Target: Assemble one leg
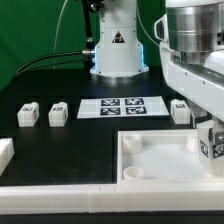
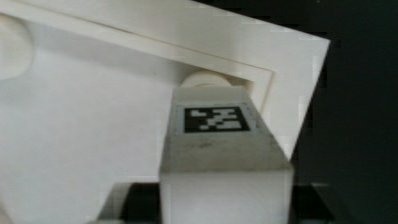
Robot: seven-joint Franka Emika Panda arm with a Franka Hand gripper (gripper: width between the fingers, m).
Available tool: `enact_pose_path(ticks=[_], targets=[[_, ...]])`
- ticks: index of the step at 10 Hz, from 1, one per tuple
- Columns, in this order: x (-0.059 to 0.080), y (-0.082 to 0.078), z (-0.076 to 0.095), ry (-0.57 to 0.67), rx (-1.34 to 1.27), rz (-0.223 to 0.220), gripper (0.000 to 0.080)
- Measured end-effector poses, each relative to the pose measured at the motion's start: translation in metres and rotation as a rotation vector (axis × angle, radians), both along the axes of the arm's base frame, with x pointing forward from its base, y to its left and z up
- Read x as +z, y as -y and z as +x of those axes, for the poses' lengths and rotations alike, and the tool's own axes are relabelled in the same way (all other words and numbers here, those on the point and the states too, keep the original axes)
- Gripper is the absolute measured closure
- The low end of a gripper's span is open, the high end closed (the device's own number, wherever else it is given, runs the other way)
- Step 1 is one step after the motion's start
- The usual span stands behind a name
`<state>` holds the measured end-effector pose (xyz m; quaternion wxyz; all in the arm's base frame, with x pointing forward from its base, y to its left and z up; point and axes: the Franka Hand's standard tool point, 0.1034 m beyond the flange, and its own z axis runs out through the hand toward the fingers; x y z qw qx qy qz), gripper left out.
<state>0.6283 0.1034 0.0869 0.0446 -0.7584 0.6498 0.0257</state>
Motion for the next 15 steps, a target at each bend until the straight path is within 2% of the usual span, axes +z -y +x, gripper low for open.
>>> enact_pose_path(ticks=[2, 3, 4, 5, 6, 7, 15], targets=[[0.0, -0.0002, -0.0004, -0.011, -0.089, 0.0, 0.0507], [-0.0005, -0.0009, -0.0006, -0.01, -0.08, 0.0, 0.0456], [-0.0012, -0.0016, -0.001, -0.01, -0.069, 0.0, 0.0319], [-0.0016, -0.0021, -0.0012, -0.008, -0.043, 0.0, 0.0319], [-0.002, -0.0028, -0.0014, -0.006, -0.012, -0.001, 0.0189], [-0.0018, -0.0036, -0.0013, 0.006, 0.102, -0.003, 0.0162], [-0.0028, -0.0068, -0.0027, 0.093, 0.98, -0.017, 0.0151]])
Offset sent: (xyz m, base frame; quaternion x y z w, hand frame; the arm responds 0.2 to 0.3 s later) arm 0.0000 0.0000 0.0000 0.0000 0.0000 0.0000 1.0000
